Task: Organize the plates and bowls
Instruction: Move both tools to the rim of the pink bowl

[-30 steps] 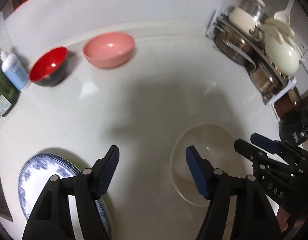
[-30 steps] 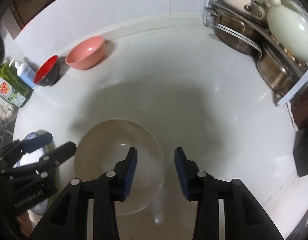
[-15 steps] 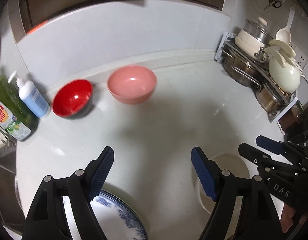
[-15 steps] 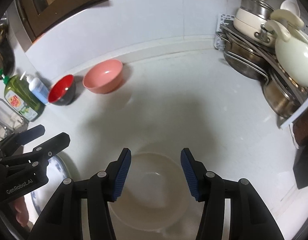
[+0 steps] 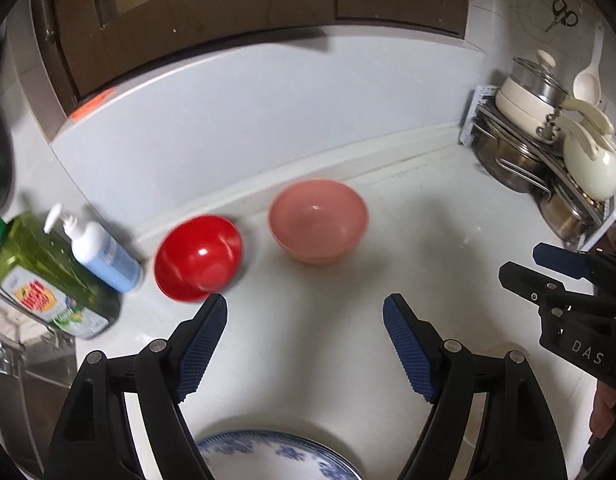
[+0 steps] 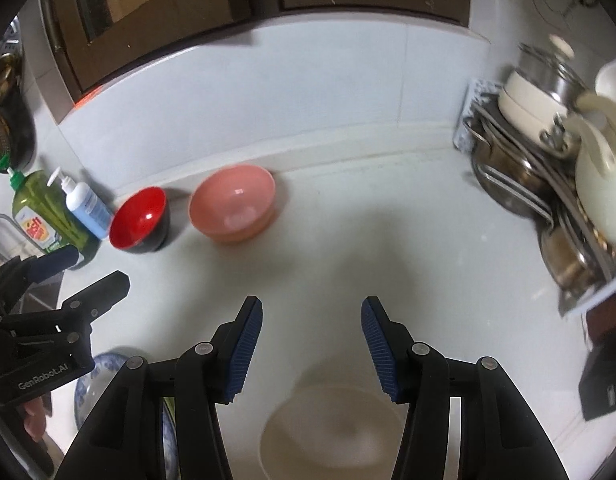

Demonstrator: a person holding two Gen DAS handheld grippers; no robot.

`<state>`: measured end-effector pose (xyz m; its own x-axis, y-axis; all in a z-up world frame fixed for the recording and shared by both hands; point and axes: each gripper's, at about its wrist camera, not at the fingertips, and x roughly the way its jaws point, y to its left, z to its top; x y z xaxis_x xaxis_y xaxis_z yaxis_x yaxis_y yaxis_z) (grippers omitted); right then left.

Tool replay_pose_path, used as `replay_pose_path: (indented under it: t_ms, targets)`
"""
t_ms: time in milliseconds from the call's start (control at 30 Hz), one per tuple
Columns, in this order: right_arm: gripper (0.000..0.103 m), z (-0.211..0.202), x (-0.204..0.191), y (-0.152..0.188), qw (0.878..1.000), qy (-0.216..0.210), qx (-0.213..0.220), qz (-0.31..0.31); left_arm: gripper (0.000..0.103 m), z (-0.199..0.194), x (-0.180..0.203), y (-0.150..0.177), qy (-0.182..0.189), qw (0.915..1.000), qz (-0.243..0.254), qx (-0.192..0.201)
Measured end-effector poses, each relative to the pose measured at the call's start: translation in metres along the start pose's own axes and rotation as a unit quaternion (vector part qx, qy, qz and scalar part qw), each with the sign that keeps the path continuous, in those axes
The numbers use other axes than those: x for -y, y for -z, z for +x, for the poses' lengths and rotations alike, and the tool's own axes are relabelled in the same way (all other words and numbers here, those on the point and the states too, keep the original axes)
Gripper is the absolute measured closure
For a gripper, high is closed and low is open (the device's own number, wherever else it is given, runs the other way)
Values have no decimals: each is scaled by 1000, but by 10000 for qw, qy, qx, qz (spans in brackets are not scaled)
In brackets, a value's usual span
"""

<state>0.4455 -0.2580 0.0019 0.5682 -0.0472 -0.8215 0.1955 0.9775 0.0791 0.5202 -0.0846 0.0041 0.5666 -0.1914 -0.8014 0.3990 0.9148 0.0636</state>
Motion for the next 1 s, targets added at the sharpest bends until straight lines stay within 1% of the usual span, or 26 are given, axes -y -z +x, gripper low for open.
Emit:
replay_pose_path:
  t_ms: [167,433,567,767,1000]
  targets:
    - [50,11,-12,-22,10000,-53,-45,-39,23,11,-15,-19,-8,10000,39,-27]
    - [50,32,-26,-56,9999,-126,-12,0,23,43,-35,-49,56,9999,75,-118]
    - [50,48,-28,-68,9997,-209,-110,107,23,64,-41,-61,22,9997,131,-195]
    - [50,78,-30,-84,9992,-173,-273,252,23,94,-50,-76,-2,9994,158,-299]
    - [50,117,-34,-94,9969,-243,-596,462,24,138,-55,-86,96,9978,160,-643]
